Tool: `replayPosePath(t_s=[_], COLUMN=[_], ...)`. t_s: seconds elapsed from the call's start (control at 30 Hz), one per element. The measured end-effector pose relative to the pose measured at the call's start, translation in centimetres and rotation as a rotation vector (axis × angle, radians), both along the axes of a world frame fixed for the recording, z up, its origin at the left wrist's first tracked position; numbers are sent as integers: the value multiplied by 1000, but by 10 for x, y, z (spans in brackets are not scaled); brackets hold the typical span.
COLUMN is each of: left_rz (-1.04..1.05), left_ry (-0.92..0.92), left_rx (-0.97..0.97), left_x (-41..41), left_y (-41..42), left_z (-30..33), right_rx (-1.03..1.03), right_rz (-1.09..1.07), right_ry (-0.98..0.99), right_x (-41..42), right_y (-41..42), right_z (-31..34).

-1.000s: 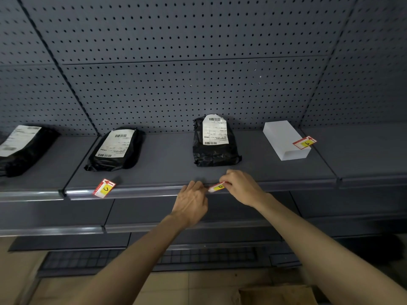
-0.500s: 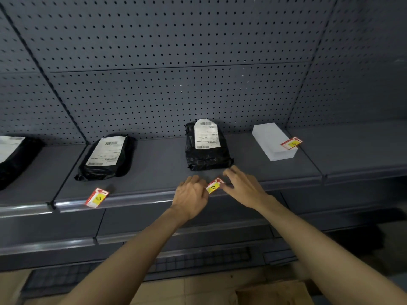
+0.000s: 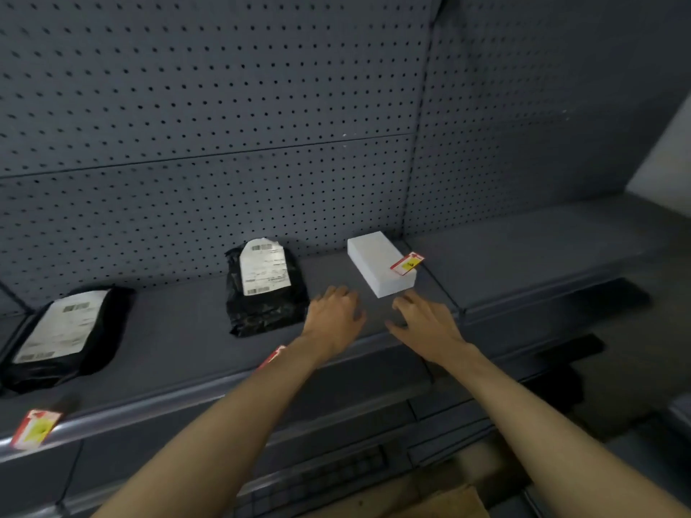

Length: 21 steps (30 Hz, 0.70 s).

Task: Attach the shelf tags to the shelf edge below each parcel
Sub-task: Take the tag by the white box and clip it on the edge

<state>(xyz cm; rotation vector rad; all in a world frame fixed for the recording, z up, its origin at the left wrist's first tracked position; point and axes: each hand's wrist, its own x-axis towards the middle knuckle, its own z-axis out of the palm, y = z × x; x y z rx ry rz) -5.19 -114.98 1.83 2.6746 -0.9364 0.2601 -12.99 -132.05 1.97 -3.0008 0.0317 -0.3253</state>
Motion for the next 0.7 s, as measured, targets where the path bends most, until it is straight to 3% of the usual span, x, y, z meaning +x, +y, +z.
replayPosePath(t_s=[0.33, 0.7], left_rz=[5, -15], left_ry=[-110, -274], left_rx=[165, 376], left_x=[60, 77], left_y=[-127, -150], left_z=[0, -23], right_rx=[17, 12], right_rz=[-104, -86], right_ry=[-25, -67], right_x=[40, 83], right_y=[-108, -138], right_z=[0, 0])
